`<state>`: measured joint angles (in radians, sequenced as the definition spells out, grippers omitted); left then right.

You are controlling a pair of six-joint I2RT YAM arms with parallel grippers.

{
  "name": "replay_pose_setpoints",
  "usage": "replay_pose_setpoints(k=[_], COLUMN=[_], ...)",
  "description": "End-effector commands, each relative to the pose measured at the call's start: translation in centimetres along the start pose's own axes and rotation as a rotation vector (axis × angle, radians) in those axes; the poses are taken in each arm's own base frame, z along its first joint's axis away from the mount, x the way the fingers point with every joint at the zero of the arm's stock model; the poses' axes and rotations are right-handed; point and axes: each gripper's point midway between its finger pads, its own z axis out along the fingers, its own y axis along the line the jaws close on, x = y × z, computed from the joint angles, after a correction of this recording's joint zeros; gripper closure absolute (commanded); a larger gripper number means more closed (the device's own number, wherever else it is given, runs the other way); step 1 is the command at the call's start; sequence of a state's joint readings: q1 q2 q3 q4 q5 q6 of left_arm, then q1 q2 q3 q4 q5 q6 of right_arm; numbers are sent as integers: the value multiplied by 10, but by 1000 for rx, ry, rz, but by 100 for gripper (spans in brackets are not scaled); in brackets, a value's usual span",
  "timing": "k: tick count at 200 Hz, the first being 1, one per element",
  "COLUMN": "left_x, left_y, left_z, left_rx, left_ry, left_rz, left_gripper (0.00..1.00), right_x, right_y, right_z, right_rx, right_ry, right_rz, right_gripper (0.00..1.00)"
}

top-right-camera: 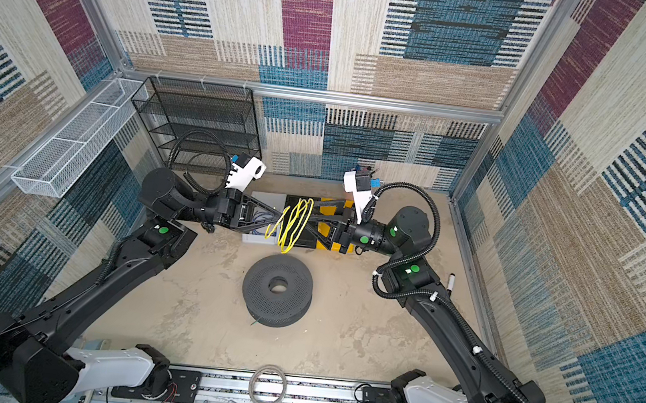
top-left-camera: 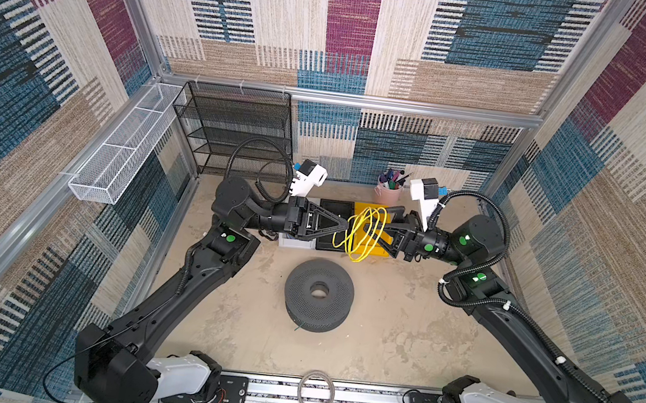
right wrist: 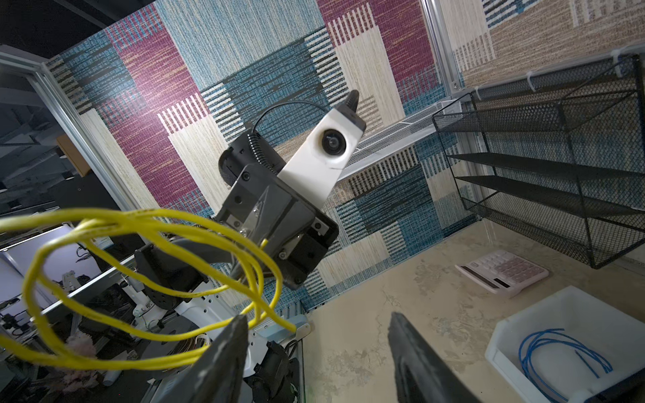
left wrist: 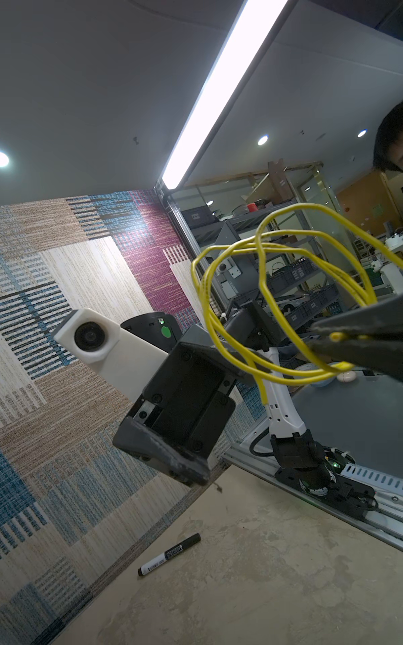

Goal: Wrap the cables

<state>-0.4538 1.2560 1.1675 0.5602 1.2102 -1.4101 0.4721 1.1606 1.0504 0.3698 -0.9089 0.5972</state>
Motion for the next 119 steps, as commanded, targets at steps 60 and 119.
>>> replay_pose_setpoints(k=[60, 119], left_x=[4, -3], left_y=[-3, 1], left_z=[-1, -4], left_rx=[8, -9], left_ry=[16, -13], left_rz=[51, 56], left_gripper=[100, 100], right_x=[-3, 9], right_y=[4, -8], right_z=[10, 5], right_rx=[-75, 21], right_ry=[24, 70], right_rz=[-2, -19], right_gripper=[52, 67])
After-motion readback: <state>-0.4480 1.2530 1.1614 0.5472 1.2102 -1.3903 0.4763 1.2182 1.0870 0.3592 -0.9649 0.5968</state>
